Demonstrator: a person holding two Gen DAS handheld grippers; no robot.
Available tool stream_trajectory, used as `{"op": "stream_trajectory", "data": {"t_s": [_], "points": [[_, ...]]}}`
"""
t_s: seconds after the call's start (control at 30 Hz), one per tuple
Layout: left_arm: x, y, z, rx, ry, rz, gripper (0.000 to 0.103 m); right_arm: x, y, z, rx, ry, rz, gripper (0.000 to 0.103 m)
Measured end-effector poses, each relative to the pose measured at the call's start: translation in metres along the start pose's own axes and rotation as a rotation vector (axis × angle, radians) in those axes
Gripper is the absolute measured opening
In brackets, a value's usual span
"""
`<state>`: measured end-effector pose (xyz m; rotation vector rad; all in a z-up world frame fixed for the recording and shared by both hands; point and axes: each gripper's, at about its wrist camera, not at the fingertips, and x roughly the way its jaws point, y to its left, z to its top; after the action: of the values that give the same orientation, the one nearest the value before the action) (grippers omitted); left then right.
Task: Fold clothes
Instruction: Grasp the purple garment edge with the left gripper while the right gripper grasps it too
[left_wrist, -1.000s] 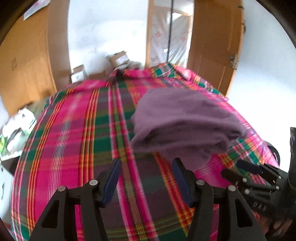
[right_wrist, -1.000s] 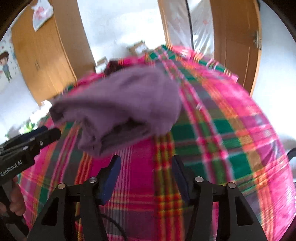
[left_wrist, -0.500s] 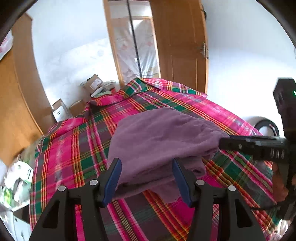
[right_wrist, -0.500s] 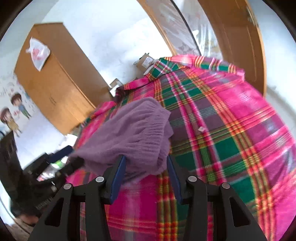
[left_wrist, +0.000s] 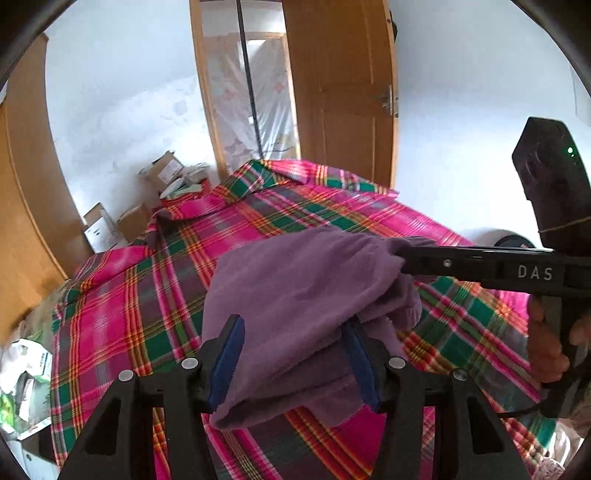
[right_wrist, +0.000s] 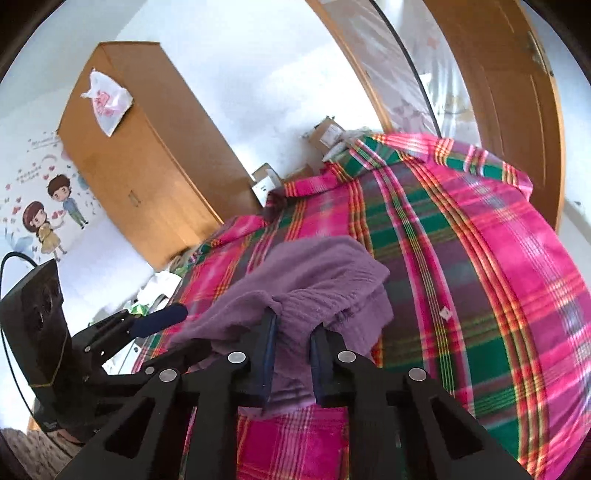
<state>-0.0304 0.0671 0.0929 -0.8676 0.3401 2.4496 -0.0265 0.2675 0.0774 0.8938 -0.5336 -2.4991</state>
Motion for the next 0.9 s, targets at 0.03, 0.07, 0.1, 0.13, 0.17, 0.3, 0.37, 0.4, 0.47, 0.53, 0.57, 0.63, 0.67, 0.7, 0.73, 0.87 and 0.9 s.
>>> {"op": "stream_trajectory", "data": {"t_s": [0.03,0.07,0.1,0.13,0.17,0.3,0.37,0.4,0.47,0.53,0.57,0.63,0.67,0.7,0.73,0.87,0.9], "points": [[-0.001,0.001,0.002,-0.007,0.000,-0.009,0.056,-0.001,0.000,0.001,0.000,-0.006,0.007,0.016],[-0.001,0.000,0.003,-0.005,-0.001,-0.018,0.056,-0.002,-0.001,0.002,0.001,-0.013,0.014,0.016],[-0.001,-0.001,0.004,-0.001,-0.003,-0.027,0.056,-0.003,-0.001,0.002,0.003,-0.020,0.025,0.016],[0.000,-0.002,0.006,0.002,-0.004,-0.038,0.056,-0.004,0.000,0.003,0.004,-0.026,0.034,0.016],[0.000,-0.004,0.008,0.005,-0.006,-0.048,0.056,-0.004,0.002,0.004,-0.003,-0.029,0.044,0.016],[0.007,-0.007,0.014,0.007,-0.008,-0.077,0.056,-0.004,0.010,0.006,-0.033,-0.024,0.080,0.015],[0.012,-0.008,0.017,0.001,-0.002,-0.074,0.053,-0.003,0.014,0.006,-0.036,-0.022,0.113,0.014],[0.015,-0.008,0.018,0.004,0.008,-0.066,0.053,-0.002,0.016,0.006,-0.038,-0.019,0.130,0.014],[0.022,-0.009,0.019,0.013,0.032,-0.044,0.050,0.000,0.021,0.004,-0.047,-0.009,0.150,0.014],[0.030,-0.004,0.018,-0.014,0.059,-0.062,0.035,0.004,0.024,0.001,-0.050,0.005,0.158,0.014],[0.032,-0.001,0.017,-0.036,0.068,-0.072,0.028,0.006,0.024,0.000,-0.046,0.010,0.158,0.014],[0.036,0.006,0.018,-0.082,0.085,-0.092,0.021,0.010,0.023,-0.002,-0.035,0.022,0.155,0.014],[0.037,0.009,0.018,-0.097,0.087,-0.095,0.019,0.011,0.023,-0.003,-0.032,0.024,0.147,0.014],[0.039,0.011,0.017,-0.110,0.087,-0.095,0.016,0.011,0.022,-0.003,-0.030,0.027,0.137,0.017],[0.039,0.012,0.017,-0.116,0.084,-0.094,0.015,0.011,0.021,-0.004,-0.030,0.030,0.124,0.017],[0.041,0.019,0.016,-0.141,0.075,-0.077,0.004,0.005,0.015,-0.010,-0.012,0.026,0.056,0.034],[0.042,0.022,0.016,-0.154,0.073,-0.070,0.004,0.003,0.012,-0.012,-0.005,0.024,0.036,0.034]]}}
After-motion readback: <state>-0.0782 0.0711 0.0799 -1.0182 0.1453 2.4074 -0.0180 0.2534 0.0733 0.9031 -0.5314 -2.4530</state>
